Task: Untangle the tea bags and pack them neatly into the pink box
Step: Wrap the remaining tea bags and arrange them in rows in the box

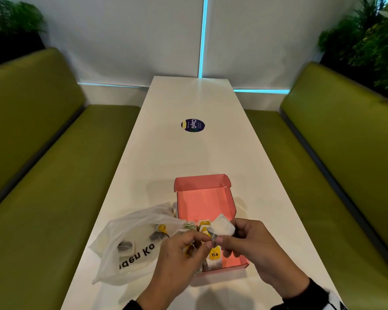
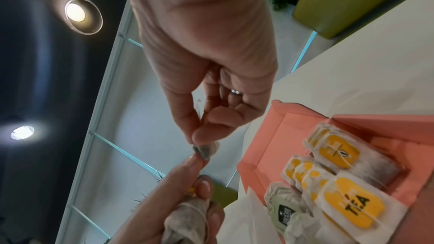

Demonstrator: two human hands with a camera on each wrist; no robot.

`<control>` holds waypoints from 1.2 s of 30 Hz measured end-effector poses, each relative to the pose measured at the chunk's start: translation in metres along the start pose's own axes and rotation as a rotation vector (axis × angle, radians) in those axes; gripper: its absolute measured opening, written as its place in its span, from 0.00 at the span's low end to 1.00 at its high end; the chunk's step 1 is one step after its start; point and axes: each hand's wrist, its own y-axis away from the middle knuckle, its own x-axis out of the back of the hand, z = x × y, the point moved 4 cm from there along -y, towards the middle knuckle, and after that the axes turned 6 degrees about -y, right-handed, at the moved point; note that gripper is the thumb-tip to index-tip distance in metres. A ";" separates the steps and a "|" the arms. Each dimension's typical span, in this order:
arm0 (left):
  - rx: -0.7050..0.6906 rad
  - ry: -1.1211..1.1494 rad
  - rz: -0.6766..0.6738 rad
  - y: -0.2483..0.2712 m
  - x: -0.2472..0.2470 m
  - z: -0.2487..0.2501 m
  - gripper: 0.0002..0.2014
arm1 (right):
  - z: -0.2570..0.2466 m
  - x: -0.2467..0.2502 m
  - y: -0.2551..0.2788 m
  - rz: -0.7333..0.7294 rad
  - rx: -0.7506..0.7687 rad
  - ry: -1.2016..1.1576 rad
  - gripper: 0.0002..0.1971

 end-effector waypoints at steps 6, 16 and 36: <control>-0.026 -0.039 -0.008 -0.004 0.004 -0.007 0.05 | 0.002 0.004 -0.003 -0.024 -0.051 -0.039 0.05; 0.066 0.125 0.072 -0.002 0.009 -0.011 0.14 | 0.007 0.002 -0.002 -0.033 -0.076 -0.133 0.07; 0.063 0.120 -0.045 -0.001 -0.003 -0.010 0.05 | -0.021 0.017 -0.005 -0.168 0.224 0.504 0.29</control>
